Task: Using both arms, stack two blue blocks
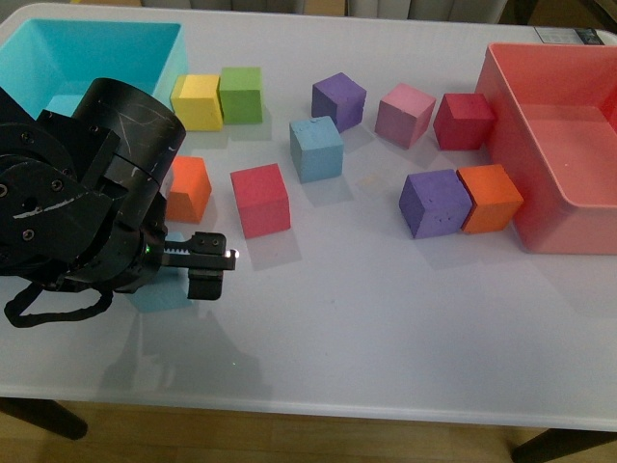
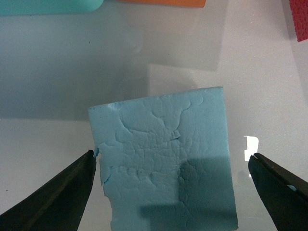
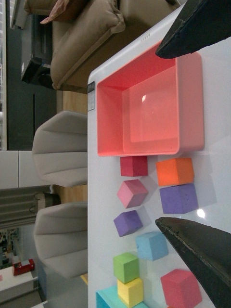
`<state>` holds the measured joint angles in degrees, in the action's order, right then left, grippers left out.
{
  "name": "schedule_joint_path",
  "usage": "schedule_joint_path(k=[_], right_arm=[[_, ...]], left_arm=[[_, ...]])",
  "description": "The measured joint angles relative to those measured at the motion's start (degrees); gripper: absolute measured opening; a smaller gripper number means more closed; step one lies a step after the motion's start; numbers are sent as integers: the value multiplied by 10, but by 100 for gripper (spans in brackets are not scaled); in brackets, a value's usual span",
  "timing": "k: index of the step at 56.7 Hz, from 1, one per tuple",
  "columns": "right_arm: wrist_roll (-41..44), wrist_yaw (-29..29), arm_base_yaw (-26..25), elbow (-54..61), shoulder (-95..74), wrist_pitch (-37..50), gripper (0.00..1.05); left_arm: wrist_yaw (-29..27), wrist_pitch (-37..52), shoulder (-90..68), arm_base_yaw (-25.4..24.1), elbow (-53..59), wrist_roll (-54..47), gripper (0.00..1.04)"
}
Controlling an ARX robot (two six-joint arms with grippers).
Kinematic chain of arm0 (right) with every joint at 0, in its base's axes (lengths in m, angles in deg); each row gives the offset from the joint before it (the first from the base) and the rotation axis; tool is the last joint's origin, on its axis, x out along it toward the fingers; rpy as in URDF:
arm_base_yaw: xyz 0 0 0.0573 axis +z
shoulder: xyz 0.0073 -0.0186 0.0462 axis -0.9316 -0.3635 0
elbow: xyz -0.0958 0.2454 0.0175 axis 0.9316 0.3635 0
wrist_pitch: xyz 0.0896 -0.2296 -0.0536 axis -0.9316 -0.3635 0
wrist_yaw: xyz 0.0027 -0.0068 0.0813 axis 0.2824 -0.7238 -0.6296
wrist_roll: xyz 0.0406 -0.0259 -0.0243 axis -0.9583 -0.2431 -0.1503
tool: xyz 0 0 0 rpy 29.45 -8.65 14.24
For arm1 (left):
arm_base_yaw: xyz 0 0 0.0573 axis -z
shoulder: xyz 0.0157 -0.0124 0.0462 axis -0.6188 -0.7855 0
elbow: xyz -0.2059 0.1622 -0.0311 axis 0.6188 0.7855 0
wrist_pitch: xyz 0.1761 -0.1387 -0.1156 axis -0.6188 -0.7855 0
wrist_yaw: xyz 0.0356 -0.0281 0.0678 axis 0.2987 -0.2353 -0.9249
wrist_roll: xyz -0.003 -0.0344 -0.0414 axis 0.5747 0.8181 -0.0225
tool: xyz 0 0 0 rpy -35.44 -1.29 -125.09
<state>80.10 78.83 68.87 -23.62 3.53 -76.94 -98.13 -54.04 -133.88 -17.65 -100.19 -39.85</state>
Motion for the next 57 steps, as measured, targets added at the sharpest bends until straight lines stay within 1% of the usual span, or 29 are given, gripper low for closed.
schedule_joint_path(k=[12, 19, 27, 40, 48, 57], right_arm=[[0, 0, 0, 0, 0, 0, 96], [0, 0, 0, 0, 0, 0, 96], [0, 0, 0, 0, 0, 0, 96], [0, 0, 0, 0, 0, 0, 96], [0, 0, 0, 0, 0, 0, 96], [0, 0, 0, 0, 0, 0, 96]], left_arm=[[-2, -5, 2, 3, 0, 1, 57], [0, -12, 13, 8, 1, 4, 49], [2, -18, 39, 17, 8, 5, 45], [1, -46, 97, 48, 6, -10, 41], [1, -73, 116, 66, -19, -18, 41], [1, -109, 118, 86, -73, -27, 41]])
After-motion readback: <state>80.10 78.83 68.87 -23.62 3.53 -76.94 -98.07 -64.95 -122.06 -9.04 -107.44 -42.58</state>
